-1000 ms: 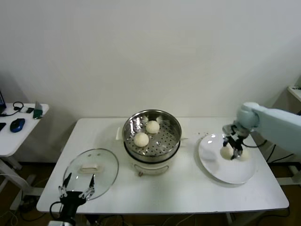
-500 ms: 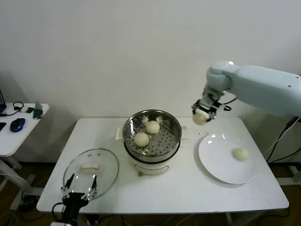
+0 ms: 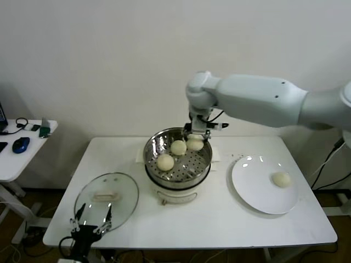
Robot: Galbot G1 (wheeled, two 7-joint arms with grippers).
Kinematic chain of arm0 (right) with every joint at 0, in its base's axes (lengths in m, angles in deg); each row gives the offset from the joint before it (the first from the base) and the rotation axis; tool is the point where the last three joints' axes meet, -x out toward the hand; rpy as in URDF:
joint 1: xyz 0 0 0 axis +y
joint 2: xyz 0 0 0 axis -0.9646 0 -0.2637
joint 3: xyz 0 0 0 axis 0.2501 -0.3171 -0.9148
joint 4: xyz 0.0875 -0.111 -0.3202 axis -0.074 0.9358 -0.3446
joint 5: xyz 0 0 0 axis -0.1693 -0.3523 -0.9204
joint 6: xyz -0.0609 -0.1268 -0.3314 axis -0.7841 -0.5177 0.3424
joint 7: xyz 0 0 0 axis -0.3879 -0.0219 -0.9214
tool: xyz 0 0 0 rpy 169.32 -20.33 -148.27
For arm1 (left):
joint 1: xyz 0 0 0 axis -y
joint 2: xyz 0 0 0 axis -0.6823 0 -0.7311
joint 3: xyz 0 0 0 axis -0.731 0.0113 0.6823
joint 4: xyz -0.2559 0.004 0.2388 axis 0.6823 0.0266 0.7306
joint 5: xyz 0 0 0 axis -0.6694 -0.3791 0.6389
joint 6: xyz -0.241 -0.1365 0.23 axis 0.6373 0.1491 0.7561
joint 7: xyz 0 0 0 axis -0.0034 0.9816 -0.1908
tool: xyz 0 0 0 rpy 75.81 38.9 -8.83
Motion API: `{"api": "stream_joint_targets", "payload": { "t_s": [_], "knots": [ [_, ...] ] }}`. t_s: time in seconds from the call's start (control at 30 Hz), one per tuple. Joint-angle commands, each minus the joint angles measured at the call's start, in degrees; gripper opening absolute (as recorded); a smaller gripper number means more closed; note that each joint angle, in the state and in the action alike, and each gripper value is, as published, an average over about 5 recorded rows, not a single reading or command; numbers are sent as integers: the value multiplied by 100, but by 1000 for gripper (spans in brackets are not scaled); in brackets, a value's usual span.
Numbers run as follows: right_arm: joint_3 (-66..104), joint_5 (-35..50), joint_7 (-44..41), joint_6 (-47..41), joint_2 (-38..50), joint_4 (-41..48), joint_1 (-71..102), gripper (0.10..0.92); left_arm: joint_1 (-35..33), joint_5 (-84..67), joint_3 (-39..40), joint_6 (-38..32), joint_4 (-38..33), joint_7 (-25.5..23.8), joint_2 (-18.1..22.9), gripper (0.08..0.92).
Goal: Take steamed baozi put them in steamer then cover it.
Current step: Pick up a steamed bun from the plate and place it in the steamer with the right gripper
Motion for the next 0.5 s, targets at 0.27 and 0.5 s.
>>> {"api": "stream_joint_targets", "payload": {
  "t_s": [0.27, 0.5],
  "knots": [
    [-221, -419, -13, 374, -802, 106, 820, 690, 83, -48, -32, 49, 94, -7, -62, 823],
    [-211, -393, -55, 338, -764, 18, 908, 695, 91, -67, -37, 31, 128, 2, -44, 823]
  ]
}}
